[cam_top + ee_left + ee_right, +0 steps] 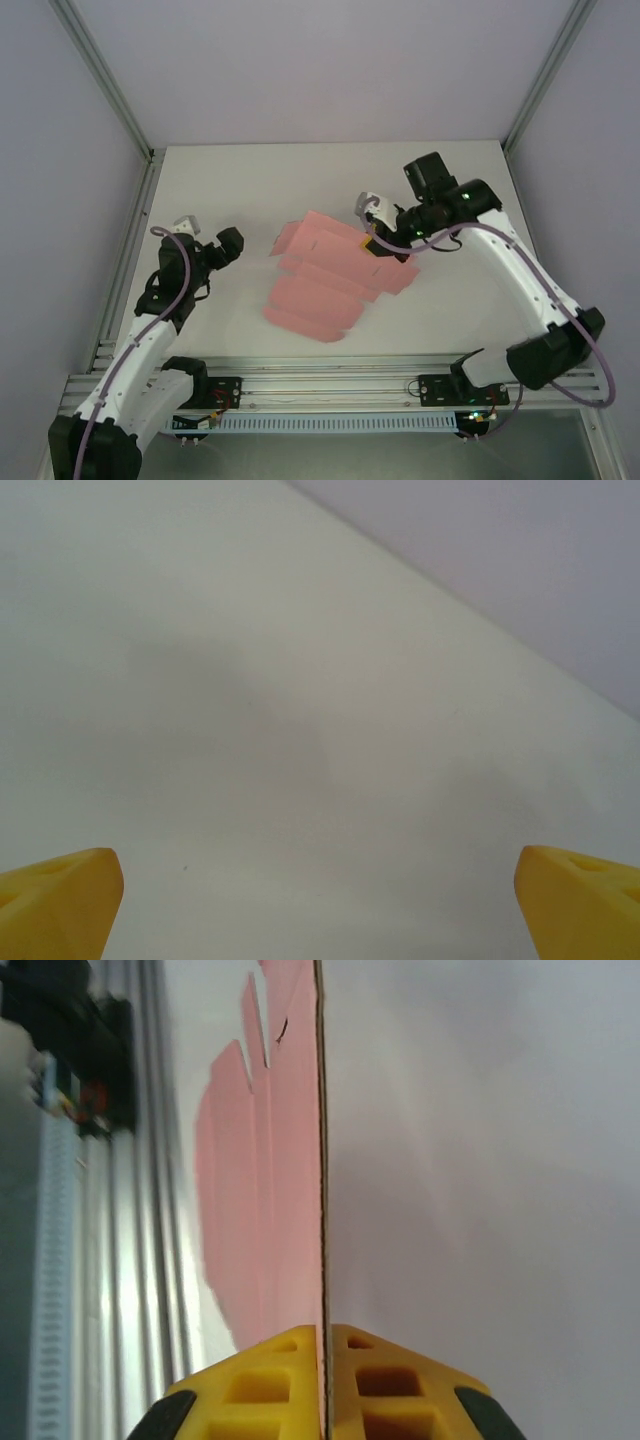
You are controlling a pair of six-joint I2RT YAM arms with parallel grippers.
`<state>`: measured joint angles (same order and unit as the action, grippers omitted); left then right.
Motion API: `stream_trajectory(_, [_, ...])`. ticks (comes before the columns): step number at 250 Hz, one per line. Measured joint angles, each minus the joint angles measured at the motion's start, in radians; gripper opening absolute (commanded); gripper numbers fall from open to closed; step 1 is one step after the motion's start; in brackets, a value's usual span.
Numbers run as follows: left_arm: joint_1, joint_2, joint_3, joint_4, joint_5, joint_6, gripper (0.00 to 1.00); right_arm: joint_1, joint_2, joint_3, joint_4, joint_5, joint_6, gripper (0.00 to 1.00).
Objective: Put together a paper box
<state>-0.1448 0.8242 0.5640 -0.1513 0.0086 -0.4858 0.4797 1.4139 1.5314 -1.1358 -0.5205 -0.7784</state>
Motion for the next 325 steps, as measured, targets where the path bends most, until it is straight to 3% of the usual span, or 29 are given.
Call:
stream_trajectory(78, [0.003,0.077,0.018,0.0,0.028,0.006,1.0,0.022,0.385,0.206,-0.002,0.312,-0.247,0.05])
stream_trajectory(131, [0.003,0.213,0.089,0.017,0.07,0.031,1.0,0.072,0.603,0.209,0.245,0.505,-0.337,0.0])
stream_trajectory(191, [0.003,0.378,0.151,0.055,0.134,0.098,1.0,0.105,0.603,0.048,0.543,0.518,-0.382,0.02])
stream_trajectory(275, [0.003,0.682,0.363,0.077,0.274,0.19,1.0,0.11,0.504,-0.053,0.651,0.498,-0.386,0.03])
stream_trajectory(325, [0.002,0.78,0.428,0.079,0.375,0.25,1.0,0.113,0.475,-0.059,0.653,0.464,-0.386,0.03])
